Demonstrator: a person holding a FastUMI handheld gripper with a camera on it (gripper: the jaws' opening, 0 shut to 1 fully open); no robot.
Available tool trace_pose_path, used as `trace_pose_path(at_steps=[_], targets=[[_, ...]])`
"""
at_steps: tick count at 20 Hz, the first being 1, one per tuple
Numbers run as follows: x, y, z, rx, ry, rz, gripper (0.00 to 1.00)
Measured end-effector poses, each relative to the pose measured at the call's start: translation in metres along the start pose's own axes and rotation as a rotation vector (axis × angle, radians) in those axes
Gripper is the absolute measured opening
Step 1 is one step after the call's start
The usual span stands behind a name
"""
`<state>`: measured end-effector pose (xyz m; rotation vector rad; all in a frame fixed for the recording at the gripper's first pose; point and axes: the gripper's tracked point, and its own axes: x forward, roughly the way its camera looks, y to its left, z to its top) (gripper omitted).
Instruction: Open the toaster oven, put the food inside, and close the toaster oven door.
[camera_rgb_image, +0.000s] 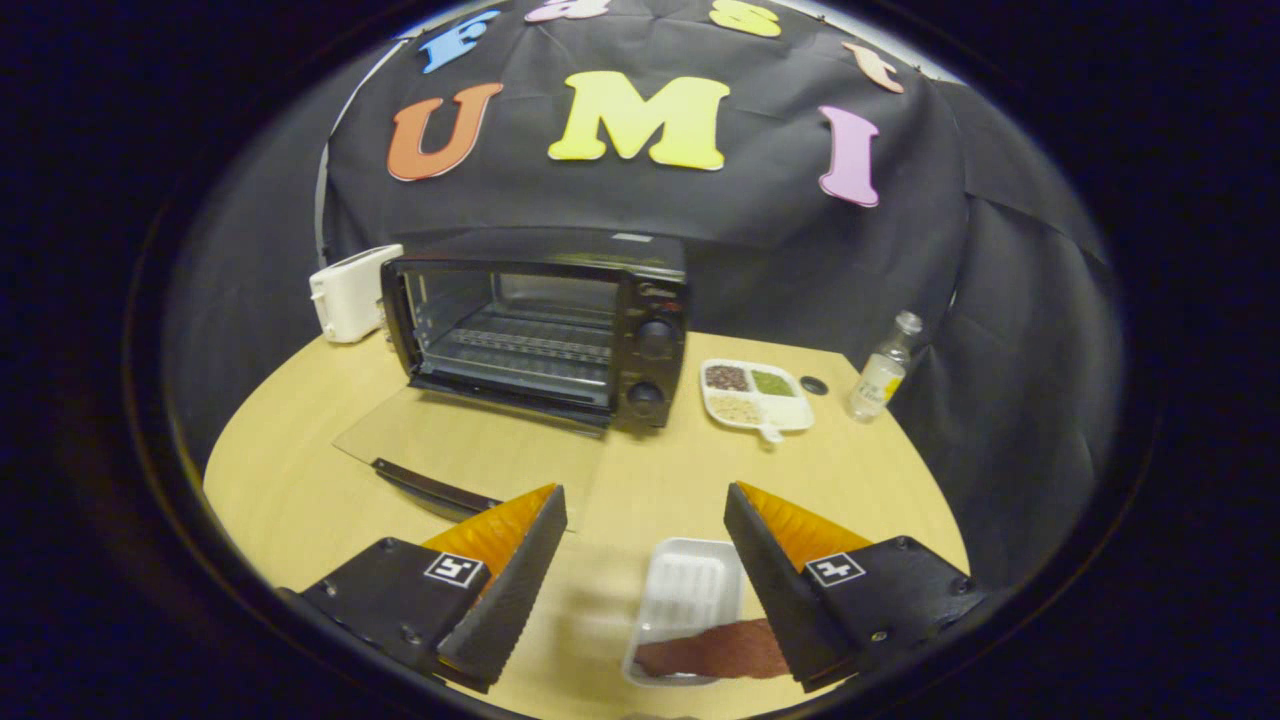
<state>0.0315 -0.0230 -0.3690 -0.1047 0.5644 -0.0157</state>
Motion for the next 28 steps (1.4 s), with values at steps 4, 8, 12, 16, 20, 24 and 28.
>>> trace_pose_path(at_steps=[4, 8, 12, 16, 20, 24, 28], targets=[[-0.009, -0.068, -0.026, 0.058, 0.067, 0.043, 1.00], [-0.014, -0.071, -0.066, 0.106, 0.164, 0.238, 0.95], [-0.024, -0.060, -0.106, 0.225, 0.317, 0.400, 0.75], [-0.032, -0.055, -0.116, 0.380, 0.387, 0.502, 0.37], [-0.036, -0.053, -0.105, 0.432, 0.407, 0.574, 0.23], [-0.043, -0.064, -0.072, 0.425, 0.357, 0.549, 0.17], [-0.053, -0.058, -0.023, 0.440, 0.285, 0.548, 0.17]])
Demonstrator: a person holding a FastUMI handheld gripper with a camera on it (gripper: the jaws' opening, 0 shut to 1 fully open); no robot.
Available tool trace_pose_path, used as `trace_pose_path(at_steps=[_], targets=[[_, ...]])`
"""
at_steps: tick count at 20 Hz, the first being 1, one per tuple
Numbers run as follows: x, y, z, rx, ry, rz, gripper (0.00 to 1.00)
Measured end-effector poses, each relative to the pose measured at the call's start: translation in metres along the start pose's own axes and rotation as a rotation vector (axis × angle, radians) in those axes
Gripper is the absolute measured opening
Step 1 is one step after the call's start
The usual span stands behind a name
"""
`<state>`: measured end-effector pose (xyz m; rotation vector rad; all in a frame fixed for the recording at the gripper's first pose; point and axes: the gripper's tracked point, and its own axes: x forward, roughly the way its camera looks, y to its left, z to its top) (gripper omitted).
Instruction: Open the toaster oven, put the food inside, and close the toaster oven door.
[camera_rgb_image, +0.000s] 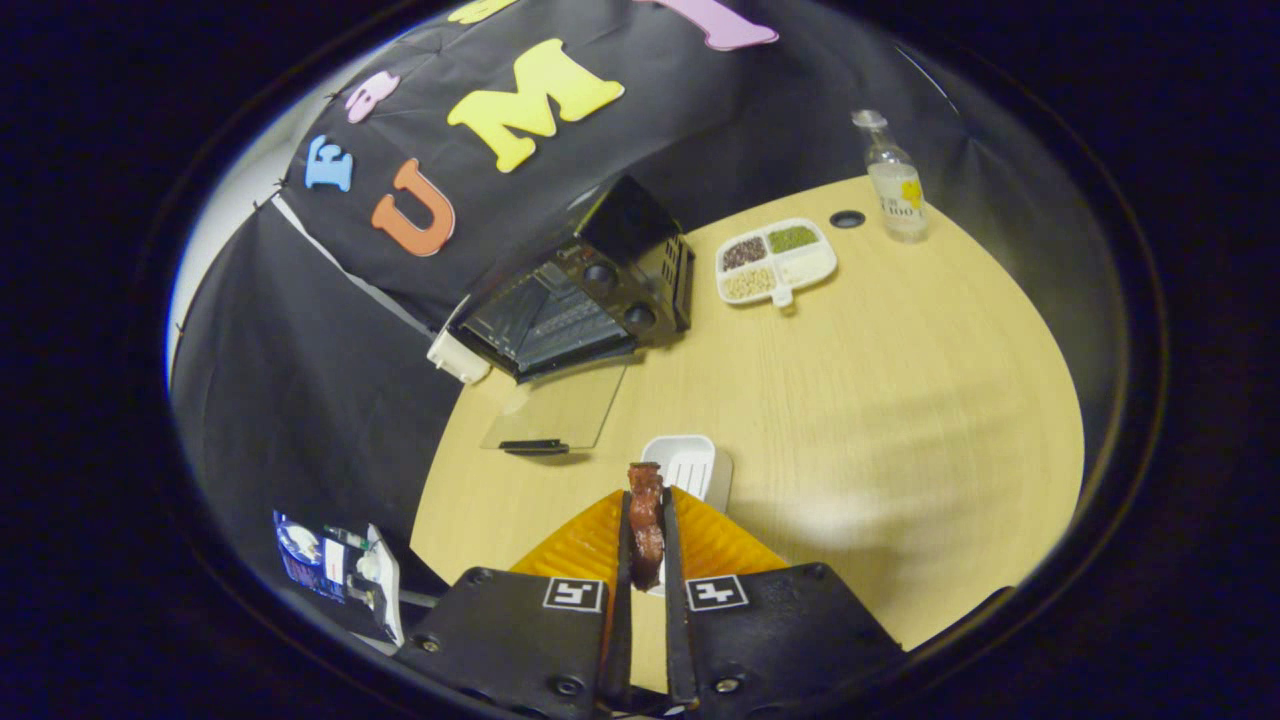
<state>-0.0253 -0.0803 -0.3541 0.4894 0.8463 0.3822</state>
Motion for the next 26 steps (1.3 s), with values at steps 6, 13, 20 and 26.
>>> trace_pose_path(at_steps=[6, 13, 20, 26], targets=[[0.037, 0.071, 0.023, 0.025, -0.059, 0.062, 0.17], [0.139, 0.135, 0.056, 0.145, -0.190, 0.112, 0.17], [0.234, 0.149, 0.105, 0.405, -0.460, 0.022, 0.17], [0.293, 0.152, 0.144, 0.544, -0.603, 0.004, 0.17]])
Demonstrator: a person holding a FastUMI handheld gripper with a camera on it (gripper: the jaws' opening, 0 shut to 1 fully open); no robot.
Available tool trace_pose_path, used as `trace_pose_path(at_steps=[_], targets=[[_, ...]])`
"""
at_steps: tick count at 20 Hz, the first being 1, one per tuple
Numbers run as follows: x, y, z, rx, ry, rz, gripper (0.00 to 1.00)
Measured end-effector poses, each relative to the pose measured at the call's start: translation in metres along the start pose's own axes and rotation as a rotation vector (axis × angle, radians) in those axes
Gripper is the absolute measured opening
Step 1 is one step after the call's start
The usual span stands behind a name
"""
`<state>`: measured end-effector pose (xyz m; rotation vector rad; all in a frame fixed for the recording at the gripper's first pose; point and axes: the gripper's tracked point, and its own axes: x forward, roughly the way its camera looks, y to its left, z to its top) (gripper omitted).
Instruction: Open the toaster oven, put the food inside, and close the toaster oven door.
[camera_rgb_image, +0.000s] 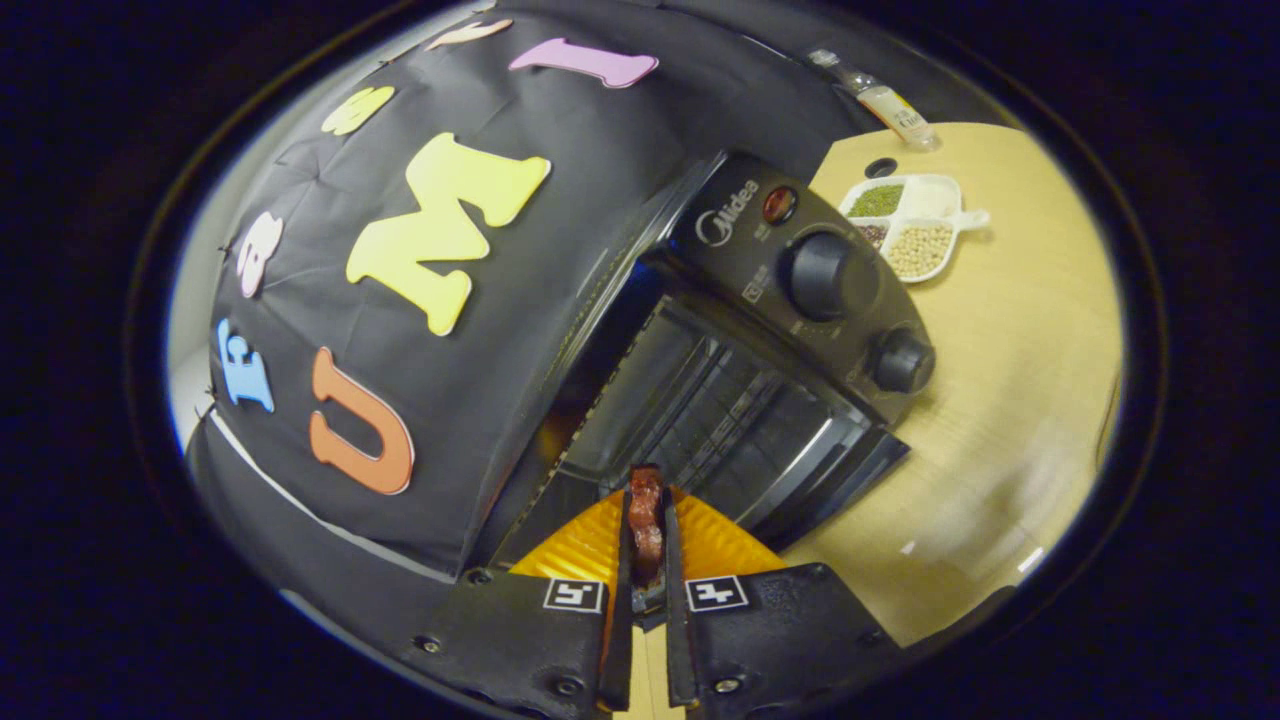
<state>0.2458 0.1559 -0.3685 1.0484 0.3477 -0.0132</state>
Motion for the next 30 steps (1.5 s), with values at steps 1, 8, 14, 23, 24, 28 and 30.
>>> trace_pose_path(at_steps=[1, 8, 14, 23, 24, 28, 30], targets=[[0.008, 0.003, 0.000, -0.005, -0.019, -0.008, 0.17], [0.043, 0.001, -0.025, -0.050, -0.017, -0.081, 0.19], [0.040, -0.014, -0.015, -0.156, -0.044, -0.147, 0.28], [0.010, -0.020, 0.008, -0.460, -0.054, -0.213, 0.97], [0.005, -0.019, 0.009, -0.483, -0.049, -0.212, 0.96], [-0.031, -0.017, 0.011, -0.596, 0.011, -0.229, 0.97], [-0.054, -0.017, 0.011, -0.660, 0.045, -0.234, 0.97]])
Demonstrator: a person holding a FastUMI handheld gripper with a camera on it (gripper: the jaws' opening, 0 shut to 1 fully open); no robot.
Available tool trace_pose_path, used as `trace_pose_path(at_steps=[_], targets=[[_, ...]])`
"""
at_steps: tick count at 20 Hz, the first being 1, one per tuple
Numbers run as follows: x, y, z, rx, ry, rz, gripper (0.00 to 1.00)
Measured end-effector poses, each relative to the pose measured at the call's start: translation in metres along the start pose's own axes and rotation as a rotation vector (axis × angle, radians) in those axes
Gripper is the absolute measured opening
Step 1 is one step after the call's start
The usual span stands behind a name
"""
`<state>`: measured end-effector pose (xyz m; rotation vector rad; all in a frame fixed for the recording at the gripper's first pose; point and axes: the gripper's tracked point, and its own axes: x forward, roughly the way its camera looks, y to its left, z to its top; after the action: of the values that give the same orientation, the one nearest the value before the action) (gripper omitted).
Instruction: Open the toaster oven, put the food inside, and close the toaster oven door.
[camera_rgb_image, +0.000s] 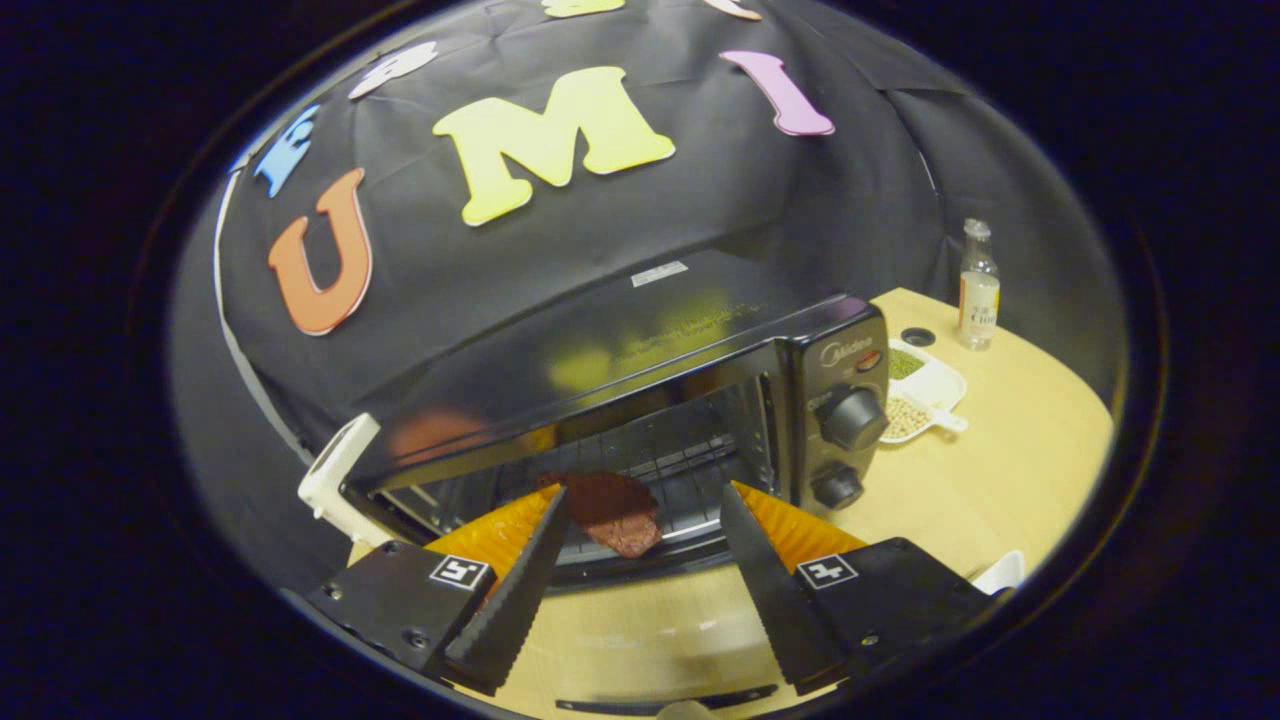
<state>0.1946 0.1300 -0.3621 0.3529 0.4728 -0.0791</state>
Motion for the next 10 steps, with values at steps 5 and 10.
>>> trace_pose_path(at_steps=[5, 10], targets=[[-0.061, -0.018, -0.017, -0.154, 0.063, -0.007, 0.98], [-0.101, -0.040, -0.056, -0.304, 0.139, -0.004, 0.97]])
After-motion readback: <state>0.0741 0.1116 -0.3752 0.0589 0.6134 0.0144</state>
